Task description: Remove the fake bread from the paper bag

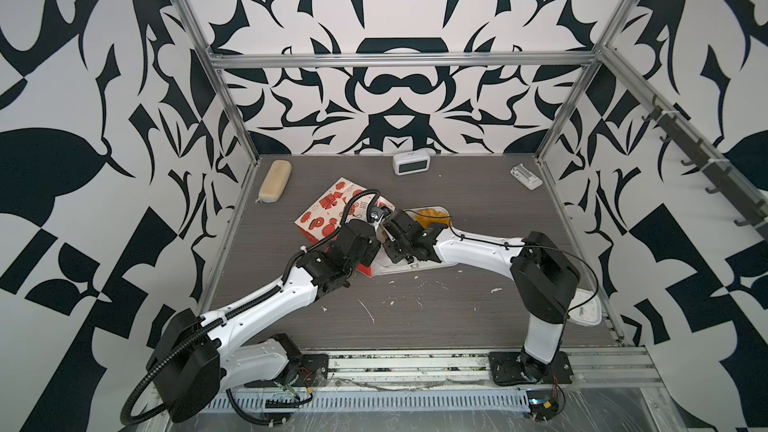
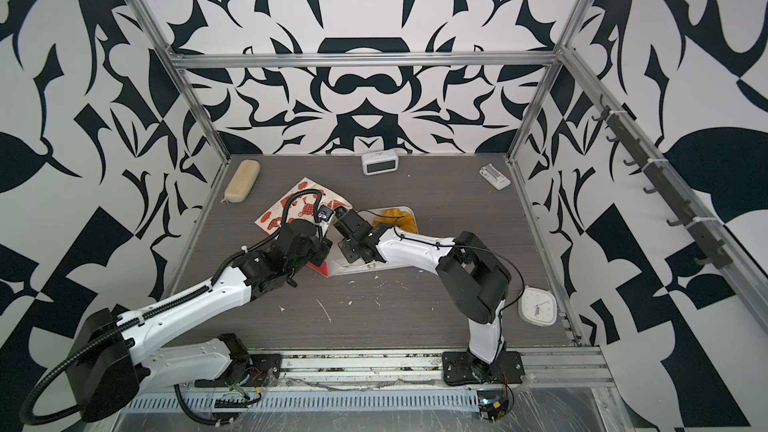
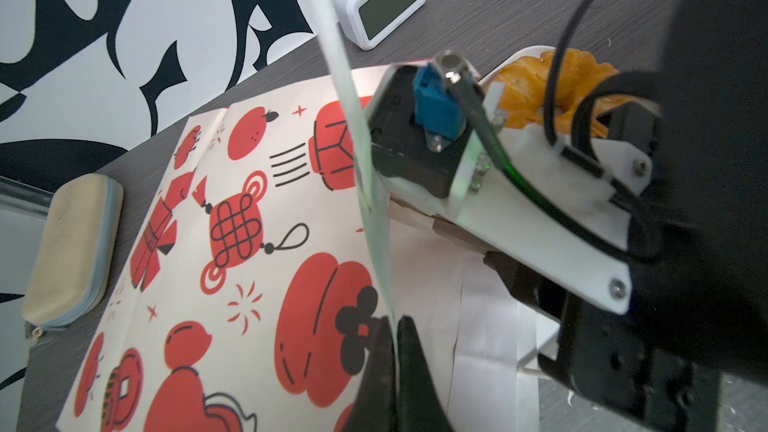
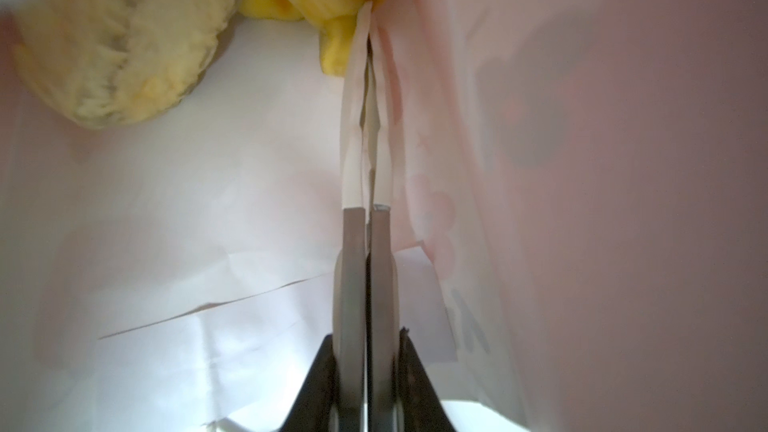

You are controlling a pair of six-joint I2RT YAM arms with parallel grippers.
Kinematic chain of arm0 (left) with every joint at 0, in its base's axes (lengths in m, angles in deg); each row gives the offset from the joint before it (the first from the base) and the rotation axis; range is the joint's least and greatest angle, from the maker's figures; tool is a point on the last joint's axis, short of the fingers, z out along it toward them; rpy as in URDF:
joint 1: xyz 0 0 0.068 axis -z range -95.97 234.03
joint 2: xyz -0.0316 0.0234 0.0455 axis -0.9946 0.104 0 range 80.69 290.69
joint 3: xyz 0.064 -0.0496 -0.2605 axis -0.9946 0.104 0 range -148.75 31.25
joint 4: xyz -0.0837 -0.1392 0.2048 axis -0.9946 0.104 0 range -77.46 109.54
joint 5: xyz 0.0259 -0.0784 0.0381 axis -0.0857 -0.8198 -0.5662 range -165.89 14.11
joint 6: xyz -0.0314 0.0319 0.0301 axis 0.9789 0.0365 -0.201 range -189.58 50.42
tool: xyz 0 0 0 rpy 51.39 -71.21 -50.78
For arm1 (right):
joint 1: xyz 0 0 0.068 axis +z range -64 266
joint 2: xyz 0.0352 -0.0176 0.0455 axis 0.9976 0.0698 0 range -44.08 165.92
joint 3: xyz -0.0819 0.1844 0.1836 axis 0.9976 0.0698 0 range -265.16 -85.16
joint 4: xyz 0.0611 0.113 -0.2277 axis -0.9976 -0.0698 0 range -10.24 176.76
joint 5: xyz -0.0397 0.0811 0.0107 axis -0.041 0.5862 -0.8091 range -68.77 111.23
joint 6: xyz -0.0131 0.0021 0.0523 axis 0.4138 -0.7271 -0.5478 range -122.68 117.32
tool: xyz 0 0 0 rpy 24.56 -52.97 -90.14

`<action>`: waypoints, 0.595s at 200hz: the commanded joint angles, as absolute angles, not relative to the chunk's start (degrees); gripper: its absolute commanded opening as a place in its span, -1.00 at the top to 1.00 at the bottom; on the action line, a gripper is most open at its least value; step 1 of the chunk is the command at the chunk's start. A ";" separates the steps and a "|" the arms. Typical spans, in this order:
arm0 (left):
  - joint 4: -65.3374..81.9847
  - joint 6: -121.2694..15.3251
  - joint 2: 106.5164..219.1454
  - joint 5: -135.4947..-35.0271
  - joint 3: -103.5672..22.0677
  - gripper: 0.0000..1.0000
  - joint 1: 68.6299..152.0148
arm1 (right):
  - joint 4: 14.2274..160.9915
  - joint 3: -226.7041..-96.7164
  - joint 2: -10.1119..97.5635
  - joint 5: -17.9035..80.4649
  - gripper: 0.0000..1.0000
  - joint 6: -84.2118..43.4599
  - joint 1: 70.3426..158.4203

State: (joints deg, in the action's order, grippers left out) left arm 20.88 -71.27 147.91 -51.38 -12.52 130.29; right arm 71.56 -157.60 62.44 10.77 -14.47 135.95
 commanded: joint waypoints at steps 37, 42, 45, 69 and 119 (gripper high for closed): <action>25.63 -70.50 147.14 -54.62 -12.19 1.00 131.40 | 80.75 -160.14 63.37 1.46 0.84 -12.76 134.18; 25.64 -70.46 147.18 -54.61 -12.21 1.00 131.38 | 81.08 -159.97 63.38 0.99 0.84 -12.36 134.16; 25.66 -70.51 147.14 -54.70 -12.17 1.00 131.38 | 81.23 -159.88 63.38 0.82 0.85 -12.08 134.16; 25.73 -70.52 147.01 -54.88 -12.17 1.00 131.35 | 81.52 -159.31 63.19 0.23 0.85 -11.80 133.64; 25.63 -70.02 146.71 -54.61 -12.11 1.00 131.35 | 84.76 -154.75 59.55 0.36 0.87 -14.77 133.28</action>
State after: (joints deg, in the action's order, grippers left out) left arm 21.12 -71.19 147.84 -50.59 -12.52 130.27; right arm 78.29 -155.77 63.62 7.21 -10.99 135.93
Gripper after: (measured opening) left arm 0.052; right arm 0.236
